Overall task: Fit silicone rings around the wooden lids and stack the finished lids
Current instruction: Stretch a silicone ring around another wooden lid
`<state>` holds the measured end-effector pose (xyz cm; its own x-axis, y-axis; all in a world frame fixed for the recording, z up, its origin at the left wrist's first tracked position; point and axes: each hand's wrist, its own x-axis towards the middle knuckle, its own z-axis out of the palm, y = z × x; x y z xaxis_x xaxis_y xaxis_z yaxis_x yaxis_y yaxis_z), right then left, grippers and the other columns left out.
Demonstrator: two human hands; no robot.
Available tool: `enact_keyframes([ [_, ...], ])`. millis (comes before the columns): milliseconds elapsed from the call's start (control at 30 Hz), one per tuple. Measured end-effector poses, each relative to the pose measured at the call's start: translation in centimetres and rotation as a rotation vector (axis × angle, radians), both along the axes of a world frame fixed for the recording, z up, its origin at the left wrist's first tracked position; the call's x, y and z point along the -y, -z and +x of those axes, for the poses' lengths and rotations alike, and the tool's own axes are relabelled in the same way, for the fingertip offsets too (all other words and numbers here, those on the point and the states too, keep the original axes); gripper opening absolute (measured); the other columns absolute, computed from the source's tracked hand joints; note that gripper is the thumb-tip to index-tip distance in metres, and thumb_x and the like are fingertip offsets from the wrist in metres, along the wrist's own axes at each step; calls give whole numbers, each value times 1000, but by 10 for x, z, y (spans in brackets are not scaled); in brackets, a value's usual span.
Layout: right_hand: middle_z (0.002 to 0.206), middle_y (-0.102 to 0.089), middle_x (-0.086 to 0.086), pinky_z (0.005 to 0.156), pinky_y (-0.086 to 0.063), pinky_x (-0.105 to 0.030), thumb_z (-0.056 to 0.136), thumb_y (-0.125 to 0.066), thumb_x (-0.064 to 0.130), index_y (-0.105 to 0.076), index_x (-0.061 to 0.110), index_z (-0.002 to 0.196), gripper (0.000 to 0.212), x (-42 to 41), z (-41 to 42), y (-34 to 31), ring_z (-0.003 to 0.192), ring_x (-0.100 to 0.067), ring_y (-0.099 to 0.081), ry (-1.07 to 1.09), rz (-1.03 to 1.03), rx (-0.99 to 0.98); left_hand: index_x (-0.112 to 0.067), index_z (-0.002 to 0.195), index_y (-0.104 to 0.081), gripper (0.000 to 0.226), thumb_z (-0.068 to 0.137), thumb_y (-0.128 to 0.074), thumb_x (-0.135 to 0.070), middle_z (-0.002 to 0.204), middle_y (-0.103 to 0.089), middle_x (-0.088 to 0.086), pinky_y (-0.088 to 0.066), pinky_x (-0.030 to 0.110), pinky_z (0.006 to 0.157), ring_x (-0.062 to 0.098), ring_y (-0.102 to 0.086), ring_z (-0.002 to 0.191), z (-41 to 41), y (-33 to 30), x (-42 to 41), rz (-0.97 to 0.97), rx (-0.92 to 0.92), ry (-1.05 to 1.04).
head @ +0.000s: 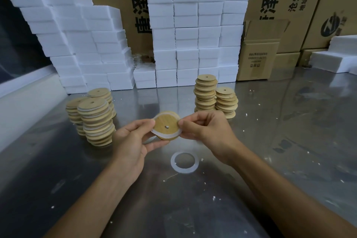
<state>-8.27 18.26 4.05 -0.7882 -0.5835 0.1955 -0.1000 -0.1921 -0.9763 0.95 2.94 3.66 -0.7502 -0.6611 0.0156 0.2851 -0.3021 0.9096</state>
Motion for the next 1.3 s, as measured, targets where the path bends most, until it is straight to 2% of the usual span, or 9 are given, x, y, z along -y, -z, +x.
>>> enact_keyframes([
  [167, 84, -76, -17, 67, -63, -38, 89, -71, 7, -71, 2, 87, 5, 1, 6, -4, 80, -31, -75, 1, 19, 13, -3, 74, -60, 15, 88, -58, 3, 74, -70, 13, -58, 40, 56, 29, -71, 78, 0, 2, 0, 84, -67, 73],
  [300, 83, -74, -22, 72, -63, -38, 88, -71, 3, -70, 0, 85, 5, 2, 7, -2, 74, -28, -72, 15, -5, -26, -5, 76, -58, 19, 92, -53, 4, 80, -70, 14, -58, 42, 60, 31, -72, 81, -1, 6, 1, 22, -82, 122],
  [433, 79, -75, -15, 66, -63, -33, 87, -72, 3, -71, 2, 85, 3, 3, 3, 4, 67, -22, -73, 91, 68, -207, -9, 85, -62, 21, 91, -53, 9, 89, -71, 9, -59, 42, 61, 27, -72, 83, 3, 8, 5, -342, 17, 69],
  [533, 76, -75, -1, 69, -62, -31, 86, -73, 8, -74, 7, 86, 1, 3, 0, 8, 68, -11, -73, 162, 176, -466, -12, 87, -64, 18, 89, -60, 6, 87, -71, 1, -60, 34, 60, 16, -71, 80, 5, 6, 5, -627, 14, 18],
  [667, 82, -75, 6, 71, -60, -22, 85, -71, 10, -75, 11, 89, 6, 3, 1, 11, 75, -2, -72, 153, 217, -688, -16, 86, -66, 16, 84, -69, -1, 86, -71, 3, -59, 29, 64, 20, -70, 78, 5, 4, 5, -930, -13, -24],
  [833, 81, -76, 5, 72, -62, -29, 84, -74, 13, -75, 11, 88, 5, 7, 3, 12, 76, -4, -73, 214, 151, -605, -24, 78, -68, 27, 81, -72, 2, 83, -72, 1, -60, 39, 65, 22, -71, 78, 3, 4, 9, -859, -38, -67],
  [1000, 84, -77, 0, 74, -62, -37, 86, -76, 17, -75, 6, 90, 12, 7, 3, 9, 76, -11, -74, 170, 143, -511, -31, 76, -71, 32, 80, -72, 1, 84, -74, 0, -58, 32, 60, 21, -72, 81, 4, 2, 10, -716, -62, -51],
  [1167, 85, -77, -11, 82, -61, -46, 86, -76, 7, -73, 3, 86, 4, 2, 1, 3, 81, -25, -75, 81, 147, -357, -22, 78, -69, 26, 79, -71, 4, 84, -75, -1, -61, 38, 65, 21, -73, 81, 7, -1, 11, -709, -65, -33],
  [1300, 87, -77, -13, 84, -61, -44, 84, -76, 5, -74, -2, 90, 10, 0, 1, 0, 83, -27, -75, 67, 135, -339, -14, 81, -68, 19, 79, -69, 5, 84, -76, 1, -59, 32, 57, 20, -74, 80, 6, -1, 10, -591, -87, -6],
])
